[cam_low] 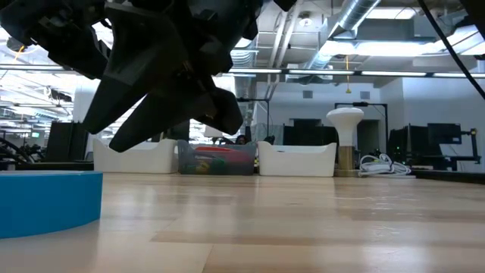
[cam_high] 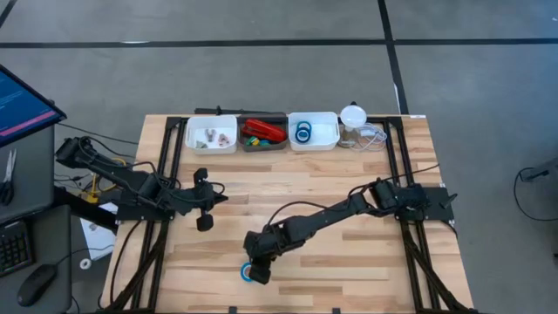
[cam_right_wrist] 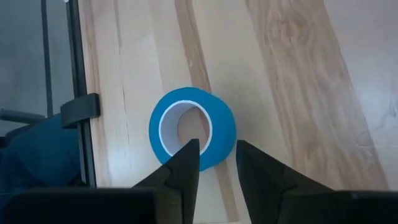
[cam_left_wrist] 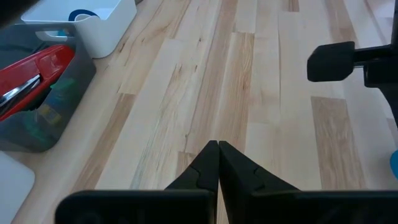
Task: Pick and place Stapler, Stapler remover, tape
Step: Put the light blue tape into the right white bin
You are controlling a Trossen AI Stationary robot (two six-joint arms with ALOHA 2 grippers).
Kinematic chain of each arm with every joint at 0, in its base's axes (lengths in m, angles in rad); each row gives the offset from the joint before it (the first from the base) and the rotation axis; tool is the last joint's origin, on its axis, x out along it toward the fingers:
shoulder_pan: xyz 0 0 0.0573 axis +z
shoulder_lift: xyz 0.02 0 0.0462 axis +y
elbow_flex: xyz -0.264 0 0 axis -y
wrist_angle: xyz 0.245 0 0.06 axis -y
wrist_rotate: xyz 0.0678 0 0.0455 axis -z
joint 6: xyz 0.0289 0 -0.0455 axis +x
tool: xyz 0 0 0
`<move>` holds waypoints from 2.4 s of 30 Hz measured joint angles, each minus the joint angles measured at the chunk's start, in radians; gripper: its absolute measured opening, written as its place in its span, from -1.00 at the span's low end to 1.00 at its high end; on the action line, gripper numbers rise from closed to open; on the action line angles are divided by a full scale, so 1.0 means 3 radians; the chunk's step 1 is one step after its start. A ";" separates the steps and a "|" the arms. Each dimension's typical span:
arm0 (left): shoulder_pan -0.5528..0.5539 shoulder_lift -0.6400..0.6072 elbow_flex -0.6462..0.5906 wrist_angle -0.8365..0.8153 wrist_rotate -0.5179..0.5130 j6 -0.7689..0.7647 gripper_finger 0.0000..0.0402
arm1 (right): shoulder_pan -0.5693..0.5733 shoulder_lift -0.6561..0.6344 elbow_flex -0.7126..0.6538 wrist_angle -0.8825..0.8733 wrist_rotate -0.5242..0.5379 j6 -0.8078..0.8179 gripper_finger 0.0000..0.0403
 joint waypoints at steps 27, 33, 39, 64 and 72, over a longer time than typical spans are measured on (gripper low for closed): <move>0.0000 0.0000 0.0000 -0.0006 0.0001 -0.0060 -0.99 | 0.0051 -0.0001 -0.0038 0.0251 -0.0116 -0.0379 -0.51; 0.0000 0.0000 0.0000 -0.0006 0.0001 -0.0060 -0.99 | 0.0042 -0.0001 -0.0037 0.0477 -0.0277 -0.0377 -0.51; 0.0000 0.0001 0.0000 -0.0006 0.0001 -0.0060 -0.99 | 0.0039 -0.0003 -0.0036 0.0569 -0.0678 -0.0327 -0.51; 0.0001 0.0001 -0.0002 -0.0007 0.0003 -0.0088 -0.99 | 0.0094 0.0263 -0.0001 0.0349 0.0075 0.0172 -0.09; 0.0001 0.0009 -0.0136 -0.0020 0.0056 -0.0168 -0.99 | 0.0098 0.0356 0.0004 0.0454 -0.0002 0.0107 -0.38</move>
